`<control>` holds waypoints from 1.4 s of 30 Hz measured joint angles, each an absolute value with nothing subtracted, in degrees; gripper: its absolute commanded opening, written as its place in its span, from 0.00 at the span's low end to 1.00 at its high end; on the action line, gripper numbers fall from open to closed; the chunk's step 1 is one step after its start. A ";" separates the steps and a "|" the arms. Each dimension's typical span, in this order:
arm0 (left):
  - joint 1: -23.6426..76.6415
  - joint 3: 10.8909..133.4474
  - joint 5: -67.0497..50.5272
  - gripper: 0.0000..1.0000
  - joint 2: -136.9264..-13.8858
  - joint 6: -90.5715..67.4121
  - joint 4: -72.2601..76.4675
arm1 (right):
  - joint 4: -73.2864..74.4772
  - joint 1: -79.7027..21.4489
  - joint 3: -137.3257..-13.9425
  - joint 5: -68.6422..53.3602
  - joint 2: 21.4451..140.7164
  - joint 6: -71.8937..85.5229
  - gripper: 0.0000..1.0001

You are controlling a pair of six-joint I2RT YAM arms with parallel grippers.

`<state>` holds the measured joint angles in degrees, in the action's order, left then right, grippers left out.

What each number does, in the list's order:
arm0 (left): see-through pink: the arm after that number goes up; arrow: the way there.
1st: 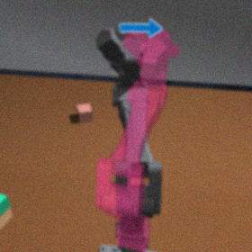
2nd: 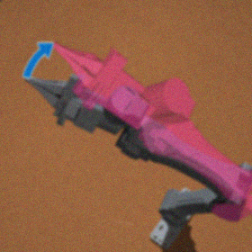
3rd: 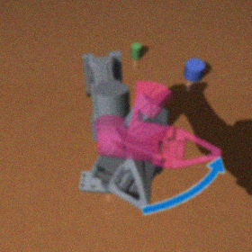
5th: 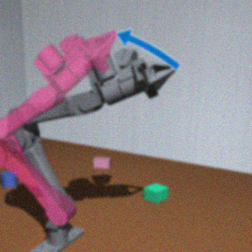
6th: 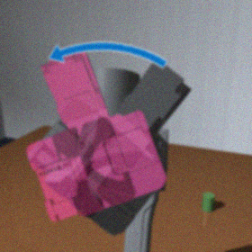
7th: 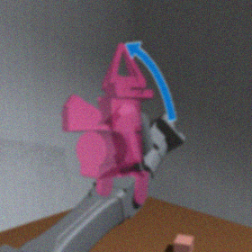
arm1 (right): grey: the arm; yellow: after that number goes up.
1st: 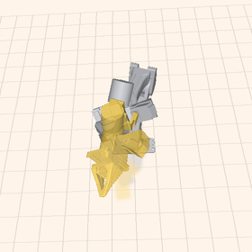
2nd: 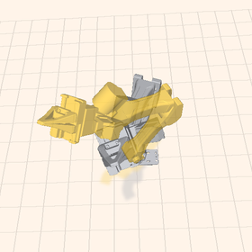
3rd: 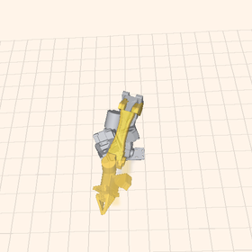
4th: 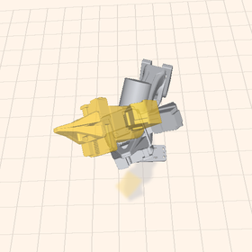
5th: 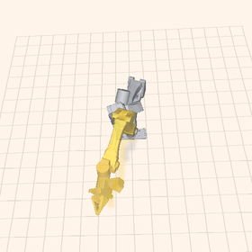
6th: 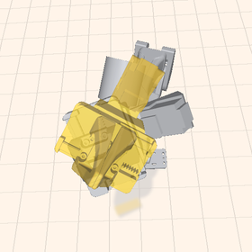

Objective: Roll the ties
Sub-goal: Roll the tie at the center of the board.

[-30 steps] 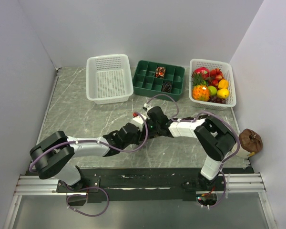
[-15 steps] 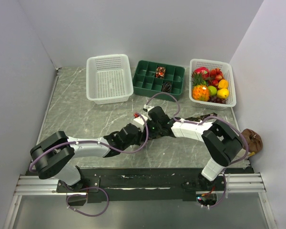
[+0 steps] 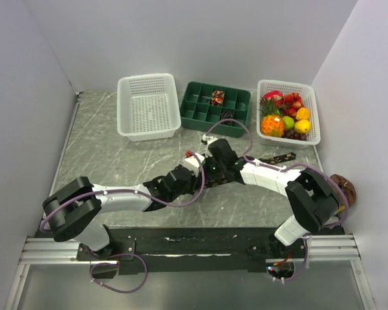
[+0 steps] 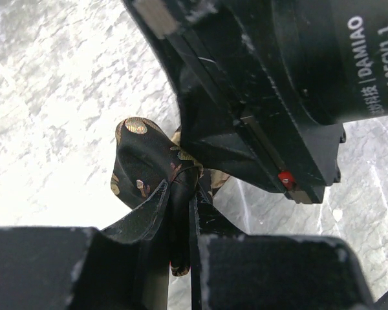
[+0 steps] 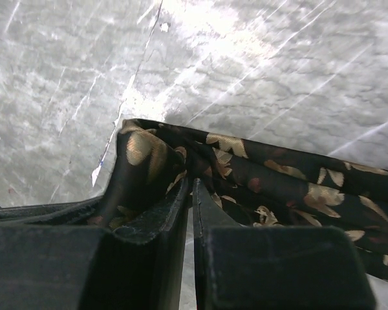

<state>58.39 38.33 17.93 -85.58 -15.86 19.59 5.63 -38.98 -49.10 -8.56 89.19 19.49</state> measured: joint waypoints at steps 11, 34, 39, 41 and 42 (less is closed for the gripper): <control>60.88 43.81 18.52 0.09 -91.94 -14.13 17.87 | 6.07 -35.99 -46.89 -8.67 87.81 18.31 0.09; 63.22 49.21 21.26 0.09 -99.57 -12.93 16.82 | 2.74 -32.18 -41.17 -14.81 87.37 19.22 0.04; 63.22 49.91 20.91 0.10 -101.67 -12.93 18.00 | 4.73 -31.70 -41.15 -11.46 83.92 19.22 0.04; 63.22 50.24 20.84 0.12 -102.30 -12.93 18.46 | 4.91 -31.05 -41.10 -10.72 82.08 19.20 0.04; 63.22 50.43 20.84 0.13 -102.59 -12.93 18.65 | 4.69 -30.57 -40.97 -10.66 81.21 19.20 0.04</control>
<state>63.22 50.43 20.84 -102.59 -12.93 18.65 4.69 -30.57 -40.97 -10.66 81.21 19.20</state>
